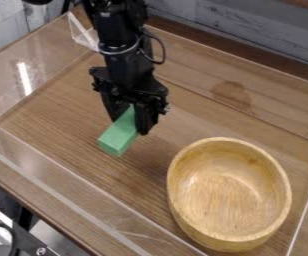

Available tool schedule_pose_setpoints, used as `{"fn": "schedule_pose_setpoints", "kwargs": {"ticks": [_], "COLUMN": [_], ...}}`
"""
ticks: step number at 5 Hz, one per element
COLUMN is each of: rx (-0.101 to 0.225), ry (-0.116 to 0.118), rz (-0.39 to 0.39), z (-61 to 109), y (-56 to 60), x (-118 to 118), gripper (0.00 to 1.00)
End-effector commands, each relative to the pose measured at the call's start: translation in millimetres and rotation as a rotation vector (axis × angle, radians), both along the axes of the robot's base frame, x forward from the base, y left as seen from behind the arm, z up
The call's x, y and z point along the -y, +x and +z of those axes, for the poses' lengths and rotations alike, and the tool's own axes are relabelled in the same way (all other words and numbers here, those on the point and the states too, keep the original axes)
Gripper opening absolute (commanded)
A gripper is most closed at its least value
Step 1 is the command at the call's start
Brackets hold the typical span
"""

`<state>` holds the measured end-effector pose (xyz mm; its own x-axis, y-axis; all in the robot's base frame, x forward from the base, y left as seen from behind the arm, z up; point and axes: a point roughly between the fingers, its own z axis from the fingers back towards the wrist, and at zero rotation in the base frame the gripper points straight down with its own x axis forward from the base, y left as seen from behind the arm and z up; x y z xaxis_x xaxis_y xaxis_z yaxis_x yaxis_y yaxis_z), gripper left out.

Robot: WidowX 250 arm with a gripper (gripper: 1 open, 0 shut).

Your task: Remove the green block from inside the brown bowl and put it on the table

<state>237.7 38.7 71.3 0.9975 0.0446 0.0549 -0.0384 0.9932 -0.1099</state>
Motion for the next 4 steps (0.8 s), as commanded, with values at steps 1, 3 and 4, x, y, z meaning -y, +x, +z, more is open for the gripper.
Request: {"fn": "schedule_pose_setpoints", "kwargs": {"ticks": [1,3,4], "rx": [0.068,0.083,0.088], "ry": [0.013,0.012,0.012], "rz": [0.001,0.004,0.006], "z": [10.9,5.0,0.9], "y": [15.3,21.1,24.0], "x": [-9,-16,-19], "gripper": [0.0,0.0,0.0]}}
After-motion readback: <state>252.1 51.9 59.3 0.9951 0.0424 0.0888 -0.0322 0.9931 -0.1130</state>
